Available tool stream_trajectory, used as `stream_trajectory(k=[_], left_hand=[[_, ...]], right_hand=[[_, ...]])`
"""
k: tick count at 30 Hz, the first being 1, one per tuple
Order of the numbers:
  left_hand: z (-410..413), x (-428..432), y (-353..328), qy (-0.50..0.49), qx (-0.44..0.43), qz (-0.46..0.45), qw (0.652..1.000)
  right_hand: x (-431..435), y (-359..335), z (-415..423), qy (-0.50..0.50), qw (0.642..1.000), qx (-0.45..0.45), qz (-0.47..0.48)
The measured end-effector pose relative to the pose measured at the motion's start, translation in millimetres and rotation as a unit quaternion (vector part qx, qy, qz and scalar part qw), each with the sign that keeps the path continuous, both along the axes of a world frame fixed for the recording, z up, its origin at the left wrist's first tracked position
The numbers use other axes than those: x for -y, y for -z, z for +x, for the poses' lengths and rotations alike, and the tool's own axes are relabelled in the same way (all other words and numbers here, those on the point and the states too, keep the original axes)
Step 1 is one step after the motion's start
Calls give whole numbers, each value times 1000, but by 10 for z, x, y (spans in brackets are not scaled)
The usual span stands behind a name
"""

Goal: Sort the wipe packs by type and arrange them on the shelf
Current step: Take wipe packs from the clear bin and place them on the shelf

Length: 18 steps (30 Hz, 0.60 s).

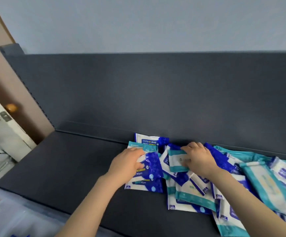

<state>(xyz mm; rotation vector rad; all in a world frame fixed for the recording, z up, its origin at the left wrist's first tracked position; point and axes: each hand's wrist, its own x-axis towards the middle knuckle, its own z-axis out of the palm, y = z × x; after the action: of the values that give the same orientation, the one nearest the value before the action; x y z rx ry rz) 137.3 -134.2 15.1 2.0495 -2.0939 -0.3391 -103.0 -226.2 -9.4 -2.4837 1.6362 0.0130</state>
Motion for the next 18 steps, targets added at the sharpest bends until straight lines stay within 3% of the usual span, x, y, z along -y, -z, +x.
stream_trajectory(k=[8, 13, 18], left_hand=[[-269, 631, 177, 54, 77, 95, 991], [-263, 446, 214, 47, 110, 48, 992], [-182, 160, 191, -11, 52, 46, 998]], right_hand=[[30, -22, -124, -68, 996, 63, 0], [153, -136, 21, -158, 986, 45, -41], [306, -97, 306, -235, 968, 27, 77]])
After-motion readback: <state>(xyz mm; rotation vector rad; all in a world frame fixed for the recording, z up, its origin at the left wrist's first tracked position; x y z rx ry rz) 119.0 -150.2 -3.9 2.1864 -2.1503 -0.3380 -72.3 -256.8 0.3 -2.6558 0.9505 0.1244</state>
